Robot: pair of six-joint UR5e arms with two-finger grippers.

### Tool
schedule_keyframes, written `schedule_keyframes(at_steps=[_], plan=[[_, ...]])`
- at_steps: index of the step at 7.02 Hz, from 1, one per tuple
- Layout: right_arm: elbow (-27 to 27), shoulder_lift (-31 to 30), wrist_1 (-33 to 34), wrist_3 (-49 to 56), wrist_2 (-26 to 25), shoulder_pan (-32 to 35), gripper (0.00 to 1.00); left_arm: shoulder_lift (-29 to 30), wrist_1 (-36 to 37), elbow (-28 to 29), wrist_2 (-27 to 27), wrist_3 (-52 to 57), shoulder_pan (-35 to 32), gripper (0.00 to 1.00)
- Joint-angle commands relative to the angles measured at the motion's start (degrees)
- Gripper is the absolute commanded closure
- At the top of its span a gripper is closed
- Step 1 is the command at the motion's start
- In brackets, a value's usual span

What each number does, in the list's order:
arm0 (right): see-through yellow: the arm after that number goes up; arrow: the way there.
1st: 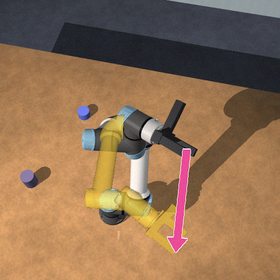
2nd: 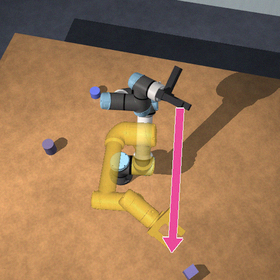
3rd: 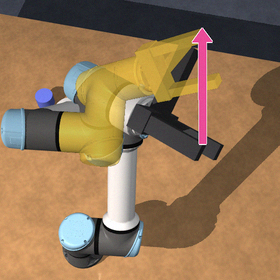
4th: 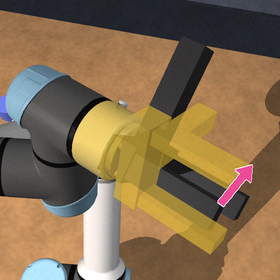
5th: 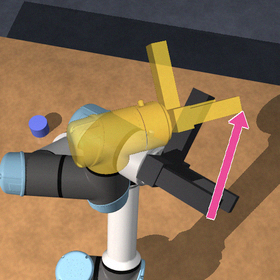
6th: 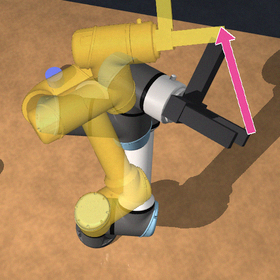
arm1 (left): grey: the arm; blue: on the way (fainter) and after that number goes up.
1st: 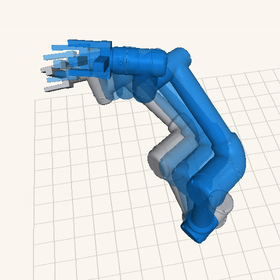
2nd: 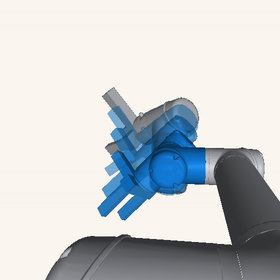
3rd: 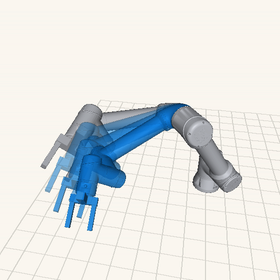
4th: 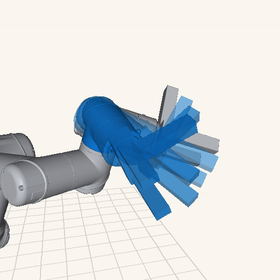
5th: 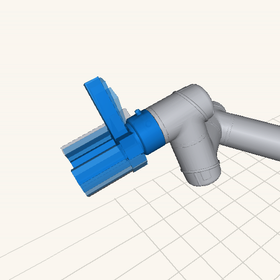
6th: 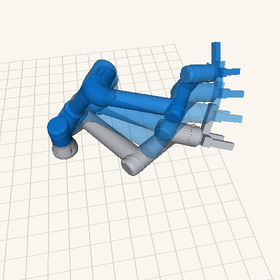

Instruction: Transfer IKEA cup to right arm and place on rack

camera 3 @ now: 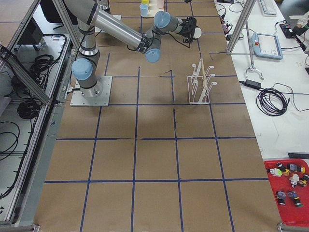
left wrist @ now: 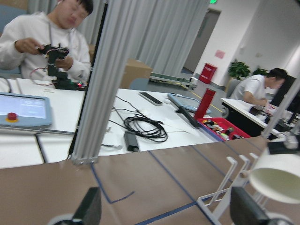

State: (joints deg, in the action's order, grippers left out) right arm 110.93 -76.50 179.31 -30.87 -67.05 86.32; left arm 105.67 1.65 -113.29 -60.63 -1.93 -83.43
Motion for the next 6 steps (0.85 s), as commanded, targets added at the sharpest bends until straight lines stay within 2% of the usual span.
schedule_keyframes(at_steps=[1,2,3,5,6], plan=[[-0.98,2.22,7.86,17.18,-6.57,-1.94,0.84,-0.99,-26.21,8.56,-20.23,0.0,-6.36,0.04],[-1.85,4.41,11.9,24.38,-8.78,-2.99,0.82,-1.51,-40.88,12.53,-23.45,0.26,-6.92,0.04],[-2.64,7.04,19.25,26.45,-10.89,-3.61,0.79,-2.65,-52.86,14.92,-25.92,0.35,-7.01,0.03],[-4.92,13.02,23.52,38.11,-12.57,-5.97,0.81,-8.43,-76.24,20.36,-27.52,0.7,-6.75,0.03],[-6.24,14.96,23.98,38.07,-12.58,-6.42,0.81,-10.9,-83.23,22.04,-27.61,0.79,-6.75,0.03]])
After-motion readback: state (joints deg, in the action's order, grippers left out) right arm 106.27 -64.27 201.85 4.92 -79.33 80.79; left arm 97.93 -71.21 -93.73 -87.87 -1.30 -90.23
